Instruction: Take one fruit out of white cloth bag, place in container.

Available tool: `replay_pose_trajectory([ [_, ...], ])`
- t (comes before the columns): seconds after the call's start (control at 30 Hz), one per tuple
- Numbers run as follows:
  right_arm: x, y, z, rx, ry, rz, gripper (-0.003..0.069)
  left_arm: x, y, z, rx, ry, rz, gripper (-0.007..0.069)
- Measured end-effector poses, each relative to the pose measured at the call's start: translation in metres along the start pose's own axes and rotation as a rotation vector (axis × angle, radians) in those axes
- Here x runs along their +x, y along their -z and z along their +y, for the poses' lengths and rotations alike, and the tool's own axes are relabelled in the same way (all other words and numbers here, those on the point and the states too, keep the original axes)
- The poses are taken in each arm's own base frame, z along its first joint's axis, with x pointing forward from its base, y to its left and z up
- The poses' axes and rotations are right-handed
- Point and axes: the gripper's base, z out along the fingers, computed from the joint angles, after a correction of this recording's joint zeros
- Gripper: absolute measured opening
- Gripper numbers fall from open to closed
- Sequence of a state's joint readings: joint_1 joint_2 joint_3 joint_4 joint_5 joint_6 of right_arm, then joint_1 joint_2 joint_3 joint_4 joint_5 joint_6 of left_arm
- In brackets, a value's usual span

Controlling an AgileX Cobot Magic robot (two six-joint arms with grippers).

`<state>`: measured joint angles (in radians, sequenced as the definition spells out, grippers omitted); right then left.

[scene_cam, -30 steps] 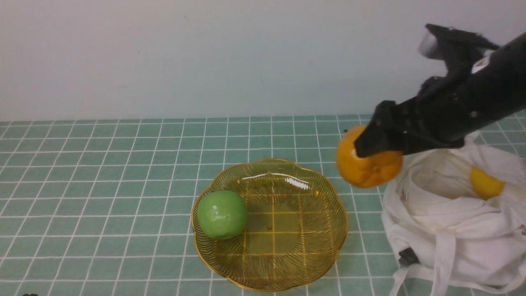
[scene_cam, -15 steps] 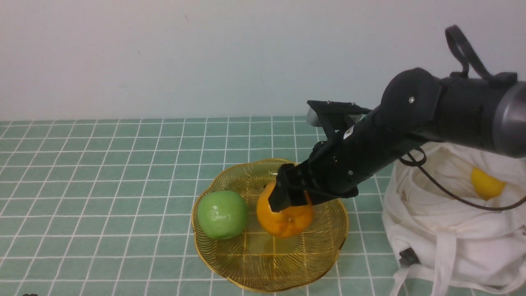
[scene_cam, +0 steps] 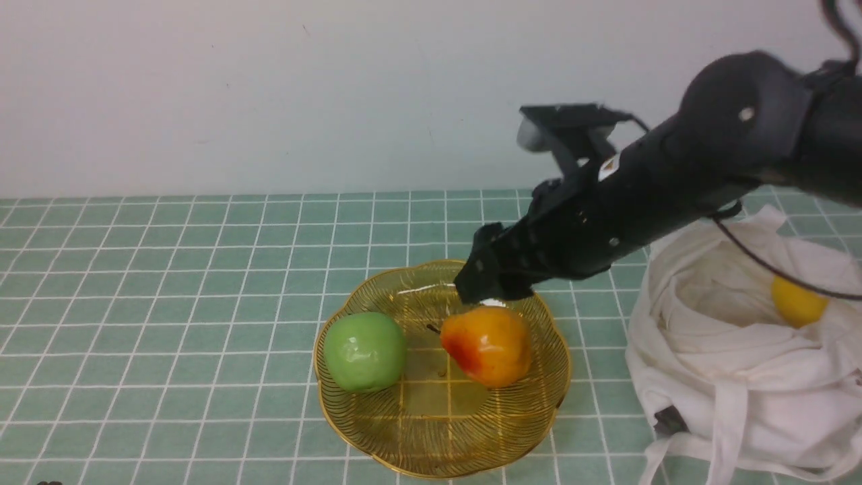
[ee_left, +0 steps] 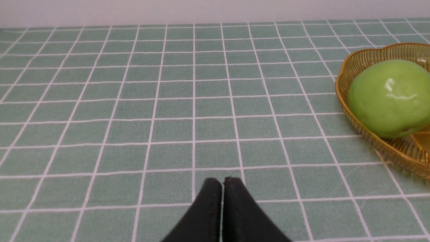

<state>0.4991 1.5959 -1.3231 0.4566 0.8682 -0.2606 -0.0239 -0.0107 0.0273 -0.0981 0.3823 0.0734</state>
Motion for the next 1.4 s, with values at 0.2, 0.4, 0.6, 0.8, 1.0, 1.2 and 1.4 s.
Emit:
replay_pose_trajectory([
  [0.2, -0.001, 0.121, 0.023, 0.149, 0.108, -0.287, 0.0067, 0.000, 0.000, 0.000, 0.000, 0.000, 0.000, -0.0008],
  [0.4, 0.049, 0.219, 0.038, 0.239, 0.093, -0.577, -0.0012, 0.000, 0.000, 0.000, 0.000, 0.000, 0.000, -0.0008],
  [0.6, 0.120, 0.234, 0.033, 0.296, 0.121, -0.722, -0.0013, 0.000, 0.000, 0.000, 0.000, 0.000, 0.000, -0.0008],
  [0.8, 0.190, 0.228, 0.027, 0.279, 0.172, -0.941, -0.0014, 0.000, 0.000, 0.000, 0.000, 0.000, 0.000, -0.0008],
  [1.0, 0.213, 0.225, 0.026, 0.263, 0.196, -1.055, -0.0014, 0.000, 0.000, 0.000, 0.000, 0.000, 0.000, -0.0008],
  [1.2, 0.214, 0.225, 0.026, 0.258, 0.191, -1.057, -0.0014, 0.000, 0.000, 0.000, 0.000, 0.000, 0.000, -0.0008],
  [1.4, 0.214, 0.224, 0.025, 0.259, 0.191, -1.053, -0.0014, 0.000, 0.000, 0.000, 0.000, 0.000, 0.000, -0.0008],
])
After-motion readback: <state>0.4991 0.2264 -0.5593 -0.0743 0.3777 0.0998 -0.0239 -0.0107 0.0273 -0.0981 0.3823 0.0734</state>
